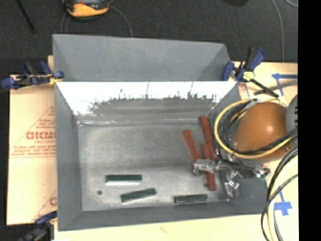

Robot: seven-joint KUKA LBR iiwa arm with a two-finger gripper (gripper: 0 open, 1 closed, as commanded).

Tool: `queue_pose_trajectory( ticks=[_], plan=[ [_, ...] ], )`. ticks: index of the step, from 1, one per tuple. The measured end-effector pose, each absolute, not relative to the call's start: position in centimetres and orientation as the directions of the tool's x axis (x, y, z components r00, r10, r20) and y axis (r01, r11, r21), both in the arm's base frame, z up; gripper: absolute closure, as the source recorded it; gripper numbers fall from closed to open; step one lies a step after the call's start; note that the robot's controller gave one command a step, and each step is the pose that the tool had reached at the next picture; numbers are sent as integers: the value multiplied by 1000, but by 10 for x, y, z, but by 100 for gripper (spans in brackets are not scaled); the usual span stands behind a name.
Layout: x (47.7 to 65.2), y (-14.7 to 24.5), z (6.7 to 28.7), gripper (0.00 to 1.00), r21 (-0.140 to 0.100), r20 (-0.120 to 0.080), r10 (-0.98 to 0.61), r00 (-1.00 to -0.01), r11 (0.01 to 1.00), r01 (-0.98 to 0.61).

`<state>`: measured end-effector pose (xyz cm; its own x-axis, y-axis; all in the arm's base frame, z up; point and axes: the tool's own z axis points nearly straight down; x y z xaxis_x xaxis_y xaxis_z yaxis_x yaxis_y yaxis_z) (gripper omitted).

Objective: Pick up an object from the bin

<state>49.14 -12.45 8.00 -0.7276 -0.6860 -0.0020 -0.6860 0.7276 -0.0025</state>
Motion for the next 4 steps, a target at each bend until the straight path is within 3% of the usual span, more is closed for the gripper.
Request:
queue_pose_trajectory(
  ticks=[1, 2, 3, 4],
  plan=[
    [484, -132, 78, 0, 0, -5, -810, -586, 586, -811],
    [478, -109, 70, 100, -1, -3, -950, -311, 311, -950],
    [478, -109, 70, 0, -2, -4, -951, -309, 309, -951],
    [478, -109, 70, 0, -2, -4, -951, -309, 309, -951]
  ],
)
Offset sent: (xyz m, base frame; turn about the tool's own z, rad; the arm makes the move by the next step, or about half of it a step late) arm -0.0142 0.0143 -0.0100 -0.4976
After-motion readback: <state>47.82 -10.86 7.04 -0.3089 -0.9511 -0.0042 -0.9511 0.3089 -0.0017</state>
